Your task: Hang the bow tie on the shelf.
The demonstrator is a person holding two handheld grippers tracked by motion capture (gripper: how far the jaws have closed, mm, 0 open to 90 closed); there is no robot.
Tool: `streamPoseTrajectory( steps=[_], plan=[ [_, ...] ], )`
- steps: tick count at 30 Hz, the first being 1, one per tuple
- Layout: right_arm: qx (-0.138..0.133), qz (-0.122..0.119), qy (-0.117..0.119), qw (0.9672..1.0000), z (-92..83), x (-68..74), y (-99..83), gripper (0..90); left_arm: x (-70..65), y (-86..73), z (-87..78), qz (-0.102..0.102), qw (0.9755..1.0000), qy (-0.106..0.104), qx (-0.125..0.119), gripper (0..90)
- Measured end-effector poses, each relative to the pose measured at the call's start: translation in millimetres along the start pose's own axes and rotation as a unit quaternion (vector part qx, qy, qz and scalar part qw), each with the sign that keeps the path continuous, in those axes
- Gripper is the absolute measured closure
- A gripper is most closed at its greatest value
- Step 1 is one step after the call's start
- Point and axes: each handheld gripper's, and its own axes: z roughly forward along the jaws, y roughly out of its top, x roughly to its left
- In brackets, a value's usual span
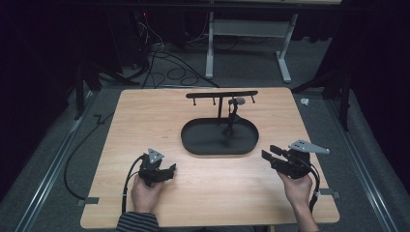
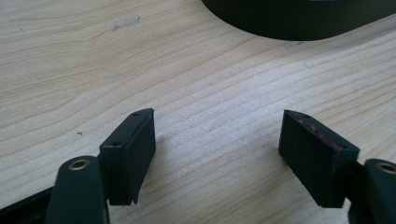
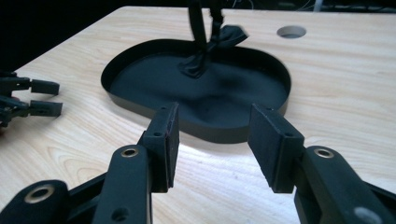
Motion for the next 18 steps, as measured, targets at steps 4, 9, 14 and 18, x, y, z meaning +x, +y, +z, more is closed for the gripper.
streamPoseTrajectory(
  steps=[4,9,14,18],
  plan=[
    [0.004,0.005,0.007,1.0000,3.4,1.4,-5.4,54.9,0.0,0.0,0.0,0.000,1.0000,0.000,0.000,27.7],
    [0.009,0.005,0.008,0.9999,8.3,4.2,-12.4,54.9,0.0,0.0,0.0,0.000,1.0000,0.000,0.000,27.7],
    [0.016,0.004,0.010,0.9998,13.7,6.4,-18.9,54.9,0.0,0.0,0.0,0.000,1.0000,0.000,0.000,27.7],
    [0.021,0.005,0.012,0.9997,17.2,8.0,-23.3,55.0,0.0,0.0,0.0,0.000,1.0000,0.000,0.000,27.7]
  ],
)
